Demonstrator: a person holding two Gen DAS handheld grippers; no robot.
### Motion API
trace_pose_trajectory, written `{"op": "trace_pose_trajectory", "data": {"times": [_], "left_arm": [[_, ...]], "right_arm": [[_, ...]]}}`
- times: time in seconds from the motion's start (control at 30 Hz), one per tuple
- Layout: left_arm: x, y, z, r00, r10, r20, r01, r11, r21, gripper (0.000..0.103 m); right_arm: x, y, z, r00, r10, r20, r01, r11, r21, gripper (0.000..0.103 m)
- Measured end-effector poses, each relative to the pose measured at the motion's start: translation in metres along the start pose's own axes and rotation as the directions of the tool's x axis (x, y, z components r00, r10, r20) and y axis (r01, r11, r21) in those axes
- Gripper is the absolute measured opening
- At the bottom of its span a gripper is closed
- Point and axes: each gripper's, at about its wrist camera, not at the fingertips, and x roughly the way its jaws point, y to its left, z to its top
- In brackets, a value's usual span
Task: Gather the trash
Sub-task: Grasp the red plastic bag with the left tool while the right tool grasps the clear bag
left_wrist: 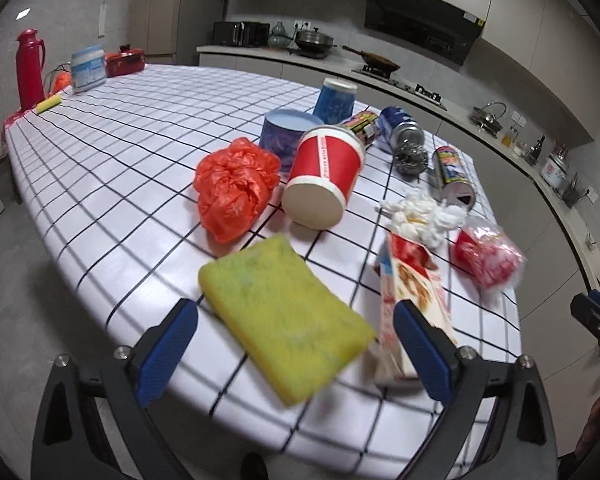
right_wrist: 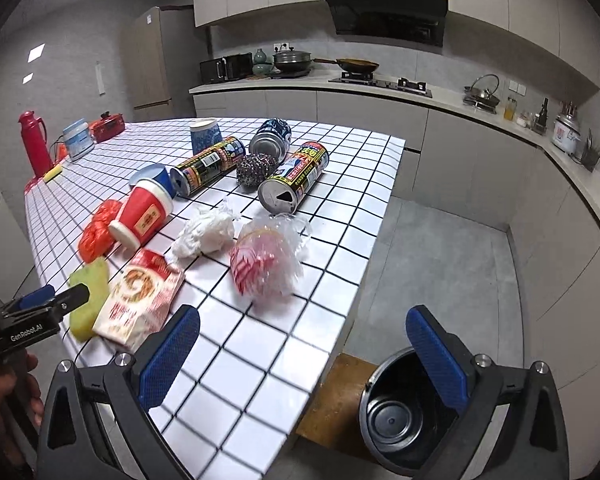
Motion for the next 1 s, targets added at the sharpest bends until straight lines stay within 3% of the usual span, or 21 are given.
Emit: {"op": "trace_pose_trajectory", "data": {"times": [0.1,0.23,0.57,0.63,0.8,0.83,0.93,1.0], "left_arm": [[0.012,0.005,0.007,1.000,0.001,-0.017,-0.001,1.000,-0.007,0.092],[0.012,0.016,0.025,0.998,0.041,0.043,-0.042,0.999,0.013,0.092],[0.050,0.040,0.057,1.000,0.019,-0.015,-0.018,1.000,0.021,0.091],[0.057,0.041,0.061,0.999,0.004,-0.032,-0.003,1.000,0.031,0.086],[0.072,0.050,0.064,0.996,-0.022,-0.086,0.025,0.999,0.041,0.071],[0.074,0.051,0.065,0.995,-0.026,-0.094,0.030,0.999,0.039,0.063],[0.073,0.053,0.065,0.995,-0.035,-0.090,0.040,0.998,0.050,0.046],[0.067,0.055,0.066,0.996,-0.041,-0.076,0.045,0.998,0.050,0.044]], "right_arm": [[0.015,0.003,0.006,1.000,-0.009,-0.011,0.009,1.000,0.006,0.103],[0.030,0.006,0.012,1.000,-0.014,-0.017,0.014,1.000,0.014,0.103],[0.081,0.017,0.028,0.997,-0.005,-0.075,0.007,1.000,0.028,0.103],[0.092,0.019,0.031,0.996,0.000,-0.092,0.003,1.000,0.030,0.102],[0.116,0.023,0.033,0.990,0.017,-0.143,-0.011,0.999,0.042,0.078],[0.118,0.024,0.032,0.989,0.018,-0.149,-0.012,0.999,0.042,0.072],[0.119,0.026,0.032,0.989,0.027,-0.146,-0.021,0.999,0.045,0.069],[0.117,0.027,0.031,0.989,0.034,-0.142,-0.028,0.999,0.046,0.067]]}}
